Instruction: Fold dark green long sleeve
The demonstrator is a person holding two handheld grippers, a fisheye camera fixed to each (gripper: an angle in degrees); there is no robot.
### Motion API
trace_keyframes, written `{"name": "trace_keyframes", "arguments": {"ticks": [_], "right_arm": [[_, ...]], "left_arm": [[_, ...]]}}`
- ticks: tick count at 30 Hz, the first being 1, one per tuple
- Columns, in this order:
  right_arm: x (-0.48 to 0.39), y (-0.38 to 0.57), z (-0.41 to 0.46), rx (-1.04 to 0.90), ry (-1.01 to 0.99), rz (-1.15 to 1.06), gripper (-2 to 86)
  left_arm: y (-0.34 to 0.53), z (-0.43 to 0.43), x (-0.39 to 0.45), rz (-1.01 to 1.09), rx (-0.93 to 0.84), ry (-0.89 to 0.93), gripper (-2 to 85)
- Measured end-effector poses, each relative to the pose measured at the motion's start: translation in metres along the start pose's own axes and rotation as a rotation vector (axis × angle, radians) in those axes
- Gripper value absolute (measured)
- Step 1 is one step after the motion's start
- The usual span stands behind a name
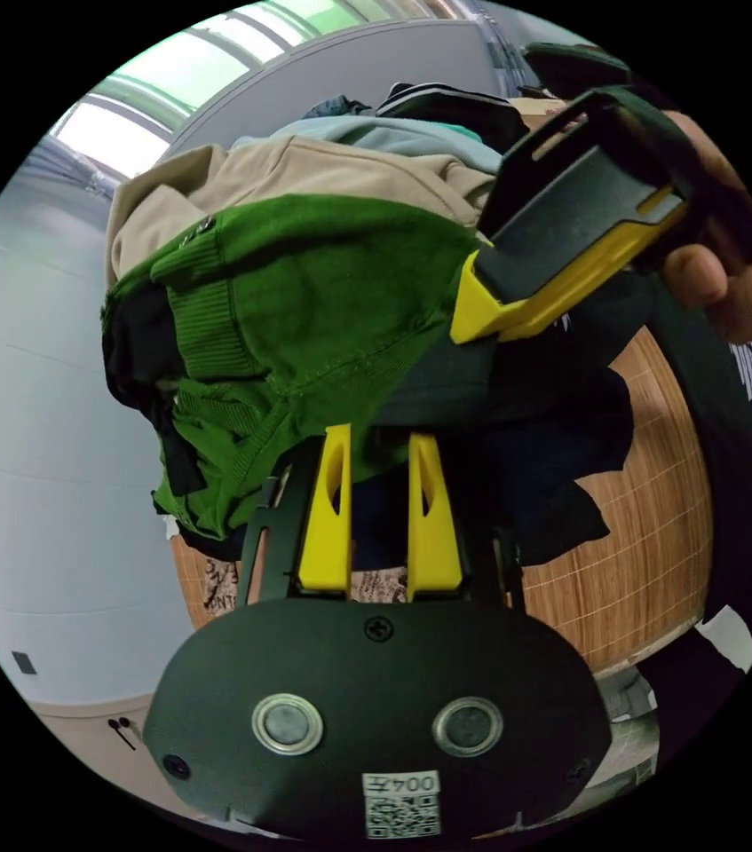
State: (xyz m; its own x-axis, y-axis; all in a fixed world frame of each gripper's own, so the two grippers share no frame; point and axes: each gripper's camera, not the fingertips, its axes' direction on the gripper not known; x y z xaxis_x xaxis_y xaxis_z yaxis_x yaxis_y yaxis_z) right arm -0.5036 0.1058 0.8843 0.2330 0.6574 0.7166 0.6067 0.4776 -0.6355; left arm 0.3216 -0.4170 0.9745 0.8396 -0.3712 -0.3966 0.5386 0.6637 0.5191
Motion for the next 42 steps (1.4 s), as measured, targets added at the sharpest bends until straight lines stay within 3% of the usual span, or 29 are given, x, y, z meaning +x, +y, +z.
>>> {"name": "trace_keyframes", "arguments": {"ticks": [3,8,18,26,35,42], "right_arm": [[0.001,0.012,-0.022,-0.019,-0.005,-0.017,-0.8],[0.003,0.043,-0.092,-0.012,0.05,-0.08,-0.7],[0.025,0.12,-0.269,0.088,0.142,-0.179,-0.8],[0.151,0.186,-0.412,0.231,0.221,-0.013,-0.8],[0.334,0.223,-0.481,0.399,0.294,0.292,2.2],[0.362,0.249,-0.481,0.51,0.509,0.341,8.2]], "left_arm": [[-0.01,-0.02,0.014,0.083,0.018,-0.029,3.3],[-0.034,-0.08,0.025,0.166,0.042,0.109,1.5],[-0.144,-0.221,0.099,0.199,0.197,0.633,0.9],[-0.227,-0.219,0.212,0.149,0.186,0.828,0.4],[-0.235,-0.129,0.323,0.022,-0.023,0.721,0.0],[-0.224,-0.093,0.422,0.136,-0.181,0.417,0.0]]}}
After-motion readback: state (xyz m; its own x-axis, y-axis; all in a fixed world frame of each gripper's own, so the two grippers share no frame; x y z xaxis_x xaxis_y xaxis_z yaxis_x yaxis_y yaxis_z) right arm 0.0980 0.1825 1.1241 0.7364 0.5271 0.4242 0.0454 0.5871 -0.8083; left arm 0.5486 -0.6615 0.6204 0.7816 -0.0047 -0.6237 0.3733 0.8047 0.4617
